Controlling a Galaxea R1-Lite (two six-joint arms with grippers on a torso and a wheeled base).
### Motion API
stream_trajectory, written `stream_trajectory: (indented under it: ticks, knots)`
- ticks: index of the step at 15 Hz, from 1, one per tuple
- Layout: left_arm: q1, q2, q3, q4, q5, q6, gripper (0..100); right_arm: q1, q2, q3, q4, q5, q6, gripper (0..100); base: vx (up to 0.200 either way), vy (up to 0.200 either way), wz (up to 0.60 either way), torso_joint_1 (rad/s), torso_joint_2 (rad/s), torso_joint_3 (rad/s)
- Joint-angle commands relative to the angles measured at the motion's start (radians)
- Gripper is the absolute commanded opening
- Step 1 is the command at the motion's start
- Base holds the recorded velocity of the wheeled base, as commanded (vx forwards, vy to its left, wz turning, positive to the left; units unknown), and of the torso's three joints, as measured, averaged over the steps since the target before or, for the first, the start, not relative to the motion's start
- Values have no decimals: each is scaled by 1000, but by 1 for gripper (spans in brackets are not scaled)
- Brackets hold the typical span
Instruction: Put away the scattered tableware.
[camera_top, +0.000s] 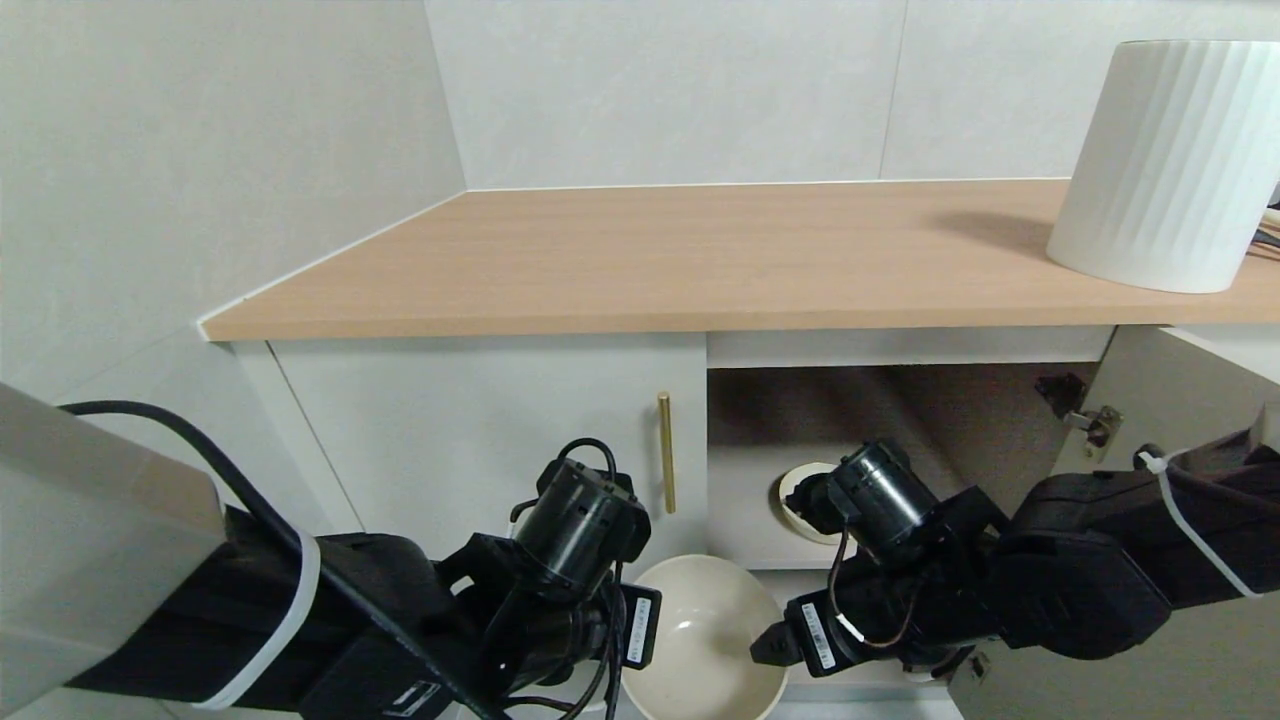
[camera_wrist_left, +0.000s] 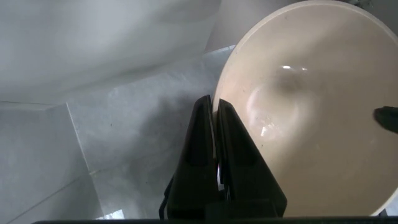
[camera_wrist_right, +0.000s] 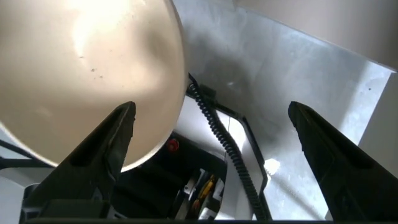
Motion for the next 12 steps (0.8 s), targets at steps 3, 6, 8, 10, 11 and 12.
stream_trajectory:
  ticks: [3, 6, 8, 10, 11, 12]
  knots:
    - [-2, 3, 0, 1, 0, -1, 0, 0, 19, 3, -33, 1, 1, 100, 0, 0, 0, 0, 0, 0]
    - [-4, 8, 0, 1, -1, -2, 0, 0, 16, 5, -33, 1, 2, 0, 0, 0, 0, 0, 0, 0]
    - [-4, 8, 0, 1, 0, -1, 0, 0, 18, 3, -33, 1, 2, 0, 0, 0, 0, 0, 0, 0]
    - [-4, 8, 0, 1, 0, -1, 0, 0, 16, 2, -33, 1, 2, 0, 0, 0, 0, 0, 0, 0]
    - [-4, 8, 2, 1, -1, -1, 0, 0, 18, 2, -33, -1, 2, 0, 0, 0, 0, 0, 0, 0]
    - [-4, 8, 0, 1, 0, -2, 0, 0, 16, 2, -33, 1, 2, 0, 0, 0, 0, 0, 0, 0]
